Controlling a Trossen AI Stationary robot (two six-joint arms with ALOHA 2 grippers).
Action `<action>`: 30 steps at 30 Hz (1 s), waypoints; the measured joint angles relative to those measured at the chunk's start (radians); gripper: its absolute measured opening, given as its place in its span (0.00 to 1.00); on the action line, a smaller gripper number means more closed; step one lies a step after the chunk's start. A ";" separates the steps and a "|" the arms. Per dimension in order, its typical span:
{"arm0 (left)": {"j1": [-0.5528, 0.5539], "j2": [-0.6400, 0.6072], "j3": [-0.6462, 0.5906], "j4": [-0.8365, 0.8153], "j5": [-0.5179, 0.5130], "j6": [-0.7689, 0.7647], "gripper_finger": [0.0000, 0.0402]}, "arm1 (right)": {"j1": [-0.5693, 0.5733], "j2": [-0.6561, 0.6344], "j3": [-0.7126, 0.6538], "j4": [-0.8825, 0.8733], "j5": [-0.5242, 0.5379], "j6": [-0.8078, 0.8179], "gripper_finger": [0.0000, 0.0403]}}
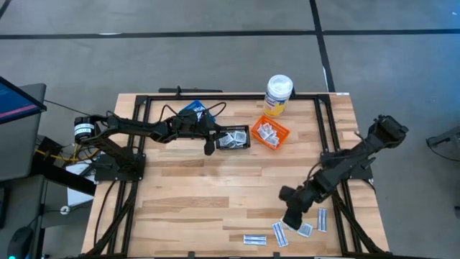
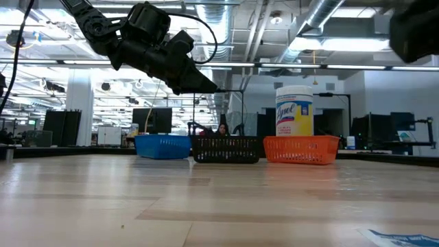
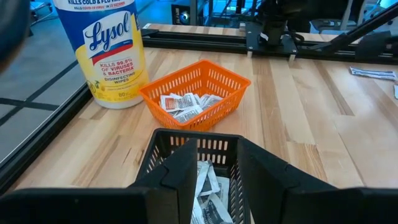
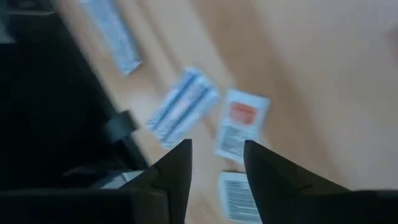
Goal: Pick & Place First Aid Supplies
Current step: Put the ointment into the orange container
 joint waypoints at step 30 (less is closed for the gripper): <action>0.000 0.000 0.000 0.000 0.000 -0.031 0.29 | 0.013 0.455 0.195 -0.124 -0.074 0.187 0.16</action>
